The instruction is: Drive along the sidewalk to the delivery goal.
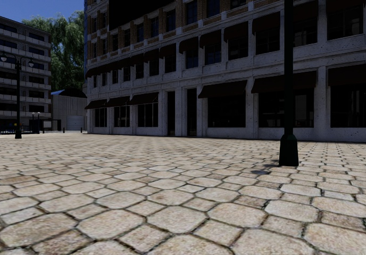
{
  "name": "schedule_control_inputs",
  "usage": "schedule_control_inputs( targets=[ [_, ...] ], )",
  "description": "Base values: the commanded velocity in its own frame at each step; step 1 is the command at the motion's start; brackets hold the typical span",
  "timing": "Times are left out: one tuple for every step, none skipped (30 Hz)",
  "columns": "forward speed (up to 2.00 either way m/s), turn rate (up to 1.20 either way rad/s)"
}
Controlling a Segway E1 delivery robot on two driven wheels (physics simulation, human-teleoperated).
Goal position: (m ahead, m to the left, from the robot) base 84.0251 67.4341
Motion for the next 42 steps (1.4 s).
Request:
schedule_control_inputs(
  targets=[
    [0.0,0.0],
    [0.0,0.0],
    [0.0,0.0],
    [0.0,0.0],
    [0.0,0.0],
    [0.0,0.0],
    [0.0,0.0],
    [0.0,0.0],
    [0.0,0.0],
    [0.0,0.0],
    [0.0,0.0],
    [0.0,0.0],
    [0.0,0.0],
    [0.0,0.0],
    [0.0,0.0],
    [0.0,0.0],
    [0.0,0.0],
    [0.0,0.0],
    [0.0,0.0],
    [0.0,0.0],
    [0.0,0.0],
    [0.0,0.0],
    [0.0,0.0],
    [0.0,0.0],
    [0.0,0.0],
    [0.0,0.0],
    [0.0,0.0],
    [0.0,0.0],
    [0.0,0.0],
    [0.0,0.0],
    [0.52,0.0],
    [2.0,0.0],
    [2.0,0.0],
    [2.0,0.0],
    [2.0,0.41],
    [2.0,0.55],
    [2.0,0.61],
    [2.0,0.64],
    [2.0,0.65],
    [2.0,0.66],
    [2.0,0.66],
    [2.0,0.66]
  ],
)
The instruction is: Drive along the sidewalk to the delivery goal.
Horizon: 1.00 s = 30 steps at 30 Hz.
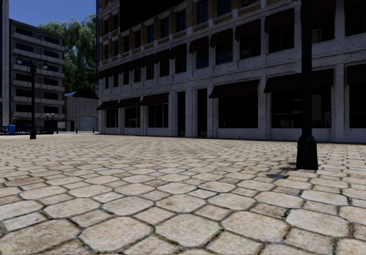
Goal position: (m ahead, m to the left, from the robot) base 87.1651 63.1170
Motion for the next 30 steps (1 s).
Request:
schedule_control_inputs(
  targets=[
    [2.0,0.66],
    [2.0,0.67],
    [2.0,0.67],
    [2.0,0.67],
    [2.0,0.67],
    [2.0,0.67],
    [2.0,0.67],
    [2.0,0.67],
    [2.0,0.67],
    [2.0,0.67],
    [2.0,0.67],
    [2.0,0.67],
    [2.0,0.67],
    [2.0,0.67],
    [2.0,0.67],
    [2.0,0.67],
    [2.0,0.67],
    [2.0,0.67],
    [2.0,0.67],
    [2.0,0.67],
    [2.0,0.67],
    [2.0,0.67],
    [2.0,0.67],
    [2.0,0.67],
    [2.0,0.67],
    [2.0,0.67],
    [2.0,0.67],
    [2.0,0.67],
    [2.0,0.67],
    [2.0,0.67]
  ],
)
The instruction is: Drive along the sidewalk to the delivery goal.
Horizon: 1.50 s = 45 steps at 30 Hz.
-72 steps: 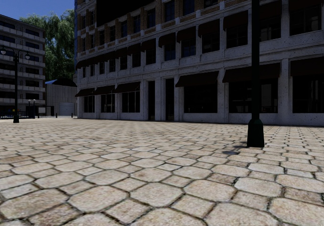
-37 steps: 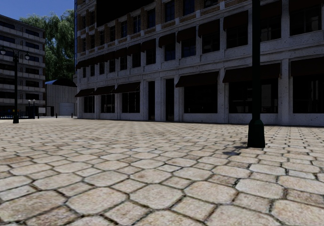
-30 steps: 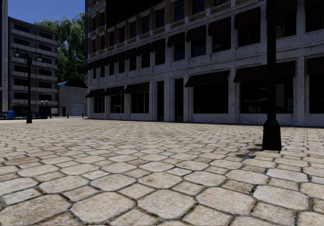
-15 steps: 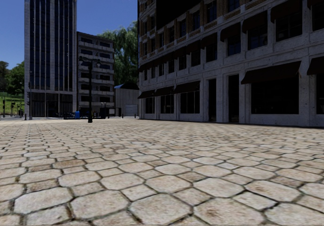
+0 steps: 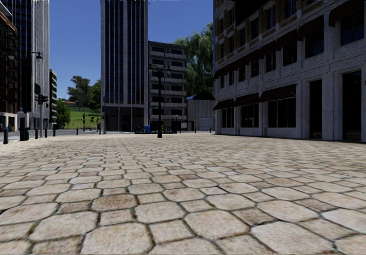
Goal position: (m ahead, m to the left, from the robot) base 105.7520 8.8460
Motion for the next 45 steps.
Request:
schedule_control_inputs(
  targets=[
    [2.0,0.67],
    [2.0,0.67],
    [2.0,0.67],
    [2.0,0.67],
    [2.0,0.67],
    [2.0,0.67],
    [2.0,0.67],
    [2.0,0.67],
    [2.0,0.67],
    [2.0,0.67],
    [2.0,0.67],
    [2.0,0.67],
    [2.0,0.67],
    [2.0,0.67],
    [2.0,0.67],
    [2.0,0.0],
    [2.0,0.0],
    [2.0,0.0],
    [2.0,0.0],
    [2.0,0.0],
    [2.0,0.0],
    [2.0,0.0],
    [2.0,0.0],
    [2.0,0.0],
    [2.0,0.0],
    [2.0,0.0],
    [2.0,0.0],
    [2.0,0.0],
    [2.0,0.0],
    [2.0,0.0],
    [2.0,0.0],
    [2.0,0.0],
    [2.0,0.0],
    [2.0,0.0],
    [2.0,0.0],
    [2.0,0.0],
    [2.0,0.0],
    [2.0,0.0],
    [2.0,0.0],
    [2.0,0.0],
    [2.0,0.0],
    [2.0,0.0],
    [2.0,0.0],
    [2.0,0.0],
    [2.0,0.0]
  ],
)
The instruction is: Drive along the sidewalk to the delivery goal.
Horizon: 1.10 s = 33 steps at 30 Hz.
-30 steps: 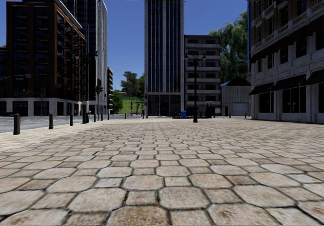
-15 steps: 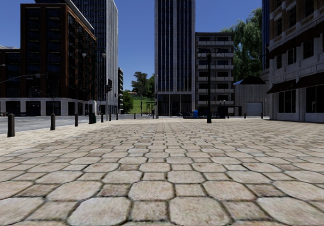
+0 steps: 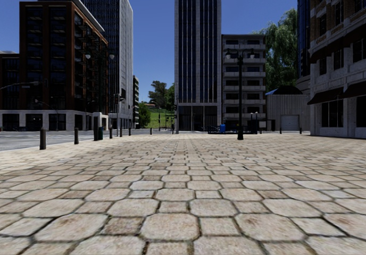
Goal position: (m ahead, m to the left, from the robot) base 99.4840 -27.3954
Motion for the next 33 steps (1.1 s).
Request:
schedule_control_inputs(
  targets=[
    [2.0,0.0],
    [2.0,0.0],
    [2.0,0.0],
    [2.0,0.0],
    [2.0,0.0],
    [2.0,0.0],
    [2.0,0.0],
    [2.0,0.0],
    [2.0,0.0],
    [2.0,0.0],
    [2.0,0.0],
    [2.0,0.0],
    [2.0,0.0],
    [2.0,0.0],
    [2.0,0.0],
    [2.0,0.0],
    [2.0,0.0],
    [2.0,0.0],
    [2.0,0.0],
    [2.0,0.0],
    [2.0,0.0],
    [2.0,0.0],
    [2.0,0.0],
    [2.0,0.0],
    [2.0,0.0],
    [2.0,0.0],
    [2.0,0.0],
    [2.0,0.0],
    [2.0,0.0],
    [2.0,0.0],
    [2.0,0.0],
    [2.0,0.0],
    [2.0,0.0]
  ],
)
